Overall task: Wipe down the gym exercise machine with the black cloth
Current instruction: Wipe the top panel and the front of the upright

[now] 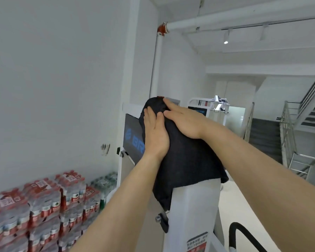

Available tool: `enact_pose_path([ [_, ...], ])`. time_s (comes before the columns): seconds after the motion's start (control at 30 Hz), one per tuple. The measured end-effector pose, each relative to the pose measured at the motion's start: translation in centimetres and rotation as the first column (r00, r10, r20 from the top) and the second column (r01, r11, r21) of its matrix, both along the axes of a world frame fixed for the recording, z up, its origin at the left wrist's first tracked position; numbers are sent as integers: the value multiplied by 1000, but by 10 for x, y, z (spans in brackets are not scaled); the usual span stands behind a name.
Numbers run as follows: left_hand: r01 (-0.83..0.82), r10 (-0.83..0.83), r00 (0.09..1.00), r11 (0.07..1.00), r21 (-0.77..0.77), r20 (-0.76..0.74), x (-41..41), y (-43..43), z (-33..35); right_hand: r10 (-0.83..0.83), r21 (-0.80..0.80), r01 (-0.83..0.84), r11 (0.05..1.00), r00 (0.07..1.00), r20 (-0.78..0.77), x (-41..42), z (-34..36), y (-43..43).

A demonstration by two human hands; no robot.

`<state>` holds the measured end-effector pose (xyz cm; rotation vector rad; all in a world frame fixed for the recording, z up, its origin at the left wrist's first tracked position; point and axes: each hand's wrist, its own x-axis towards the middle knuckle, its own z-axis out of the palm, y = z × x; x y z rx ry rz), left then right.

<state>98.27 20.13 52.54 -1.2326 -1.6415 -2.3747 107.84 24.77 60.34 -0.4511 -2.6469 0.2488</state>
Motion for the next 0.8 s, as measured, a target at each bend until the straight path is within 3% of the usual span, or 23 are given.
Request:
enact_pose_path([
  [0.17, -71, 70, 997, 996, -54, -21, -5, -1, 5, 28, 16, -28, 999, 999, 37, -10, 7, 6],
  [0.27, -175, 180, 976, 983, 48, -121, -5, 0, 0, 44, 35, -44, 998, 999, 21, -9, 4, 10],
  [0.33, -78, 95, 986, 990, 118, -139, -10, 4, -1, 46, 4, -46, 999, 999, 25, -14, 4, 17],
  [0.43, 17, -6, 993, 995, 96, -114, -29, 14, -3, 45, -90, -39, 995, 997, 67, -30, 12, 22],
  [0.63, -30, 29, 997, 1000, -8, -65, -87, 31, 15, -113, -100, 142, 985, 962, 250, -83, 41, 17],
  [0.8, -40, 36, 995, 998, -42, -93, -59, 23, 1, -180, -85, 205, 975, 954, 240, -72, 40, 8],
])
